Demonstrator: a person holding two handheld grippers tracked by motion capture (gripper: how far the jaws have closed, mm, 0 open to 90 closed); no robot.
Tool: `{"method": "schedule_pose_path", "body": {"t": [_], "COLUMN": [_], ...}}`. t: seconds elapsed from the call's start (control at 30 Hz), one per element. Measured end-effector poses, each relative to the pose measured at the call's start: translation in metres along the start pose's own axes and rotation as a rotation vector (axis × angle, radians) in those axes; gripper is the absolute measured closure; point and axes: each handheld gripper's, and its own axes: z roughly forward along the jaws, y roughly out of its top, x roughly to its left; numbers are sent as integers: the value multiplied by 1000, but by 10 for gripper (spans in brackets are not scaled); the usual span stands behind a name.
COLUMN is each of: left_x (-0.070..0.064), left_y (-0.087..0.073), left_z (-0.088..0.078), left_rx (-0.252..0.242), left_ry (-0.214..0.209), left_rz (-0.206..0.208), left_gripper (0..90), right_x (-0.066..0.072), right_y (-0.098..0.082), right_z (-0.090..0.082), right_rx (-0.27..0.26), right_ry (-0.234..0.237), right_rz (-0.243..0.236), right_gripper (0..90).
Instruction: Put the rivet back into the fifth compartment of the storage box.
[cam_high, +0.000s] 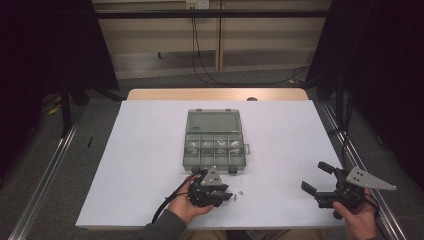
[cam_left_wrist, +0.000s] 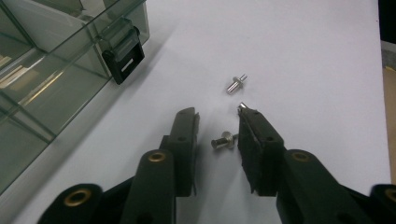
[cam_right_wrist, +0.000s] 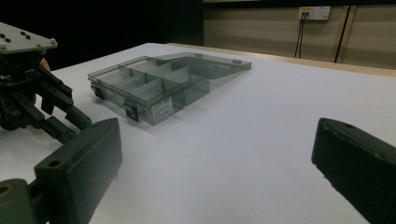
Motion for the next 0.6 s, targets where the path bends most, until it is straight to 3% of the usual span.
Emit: {"method": "schedule_pose_path", "body": {"t": [0.17,0.43,0.6], "left_x": [-1,-1,1], "left_y": [0,1,1], "left_z": [0,-1,-5], "left_rx": [7,15,-3], "left_ry": [-6,-9,-10], "left_rz": [-1,-7,-28], "left_gripper": [789,794,796], "right_x": [0,0,0], "right_y": [0,0,0], "right_z": [-1,-1,-1], "right_rx": [-1,1,-2], "right_ry": [1,0,1], "right_rz": [0,2,5], "right_gripper": [18,18,18]}}
